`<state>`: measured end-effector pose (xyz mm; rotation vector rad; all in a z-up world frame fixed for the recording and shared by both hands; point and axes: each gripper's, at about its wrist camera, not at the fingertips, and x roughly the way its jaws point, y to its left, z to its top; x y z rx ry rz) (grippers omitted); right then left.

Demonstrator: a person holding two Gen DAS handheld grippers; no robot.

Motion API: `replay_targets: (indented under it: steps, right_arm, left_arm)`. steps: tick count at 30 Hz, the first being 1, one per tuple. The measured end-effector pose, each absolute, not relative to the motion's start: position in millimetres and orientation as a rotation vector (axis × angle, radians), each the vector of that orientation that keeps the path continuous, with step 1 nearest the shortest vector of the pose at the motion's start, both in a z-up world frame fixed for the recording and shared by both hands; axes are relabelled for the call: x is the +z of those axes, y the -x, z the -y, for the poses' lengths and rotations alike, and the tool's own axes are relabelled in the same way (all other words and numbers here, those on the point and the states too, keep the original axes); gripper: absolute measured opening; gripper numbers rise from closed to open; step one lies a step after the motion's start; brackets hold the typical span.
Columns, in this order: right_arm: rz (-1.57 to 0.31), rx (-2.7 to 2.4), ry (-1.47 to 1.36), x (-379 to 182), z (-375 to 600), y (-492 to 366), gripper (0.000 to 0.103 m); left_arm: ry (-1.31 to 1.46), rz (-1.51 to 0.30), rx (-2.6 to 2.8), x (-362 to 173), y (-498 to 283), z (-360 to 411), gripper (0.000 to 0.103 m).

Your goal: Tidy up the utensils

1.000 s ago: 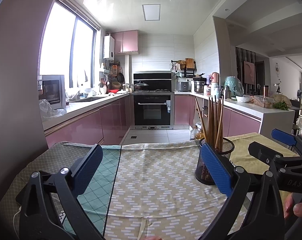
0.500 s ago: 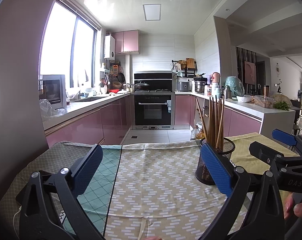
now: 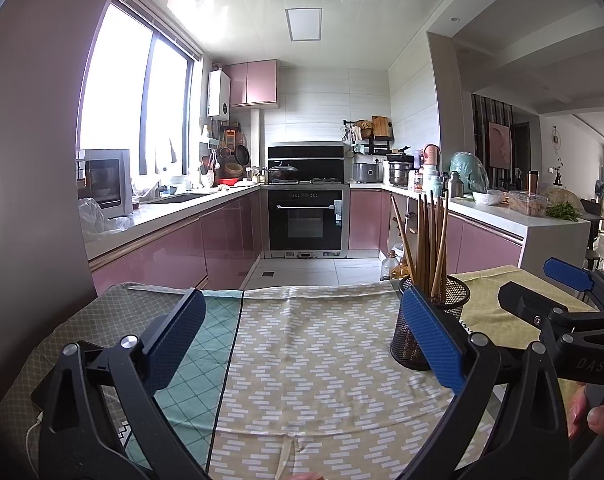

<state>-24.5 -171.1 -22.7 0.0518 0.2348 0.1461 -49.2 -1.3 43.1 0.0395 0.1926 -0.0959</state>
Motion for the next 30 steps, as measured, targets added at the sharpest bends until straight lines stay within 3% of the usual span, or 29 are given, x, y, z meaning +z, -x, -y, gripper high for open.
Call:
replay_targets:
  steps: [30]
  right_arm:
    - [-0.235, 0.147, -0.053, -22.4, 171.2, 24.3, 0.096]
  left_arm:
    - [-0.039, -0.193, -0.097, 44.0, 49.5, 1.2, 0.097]
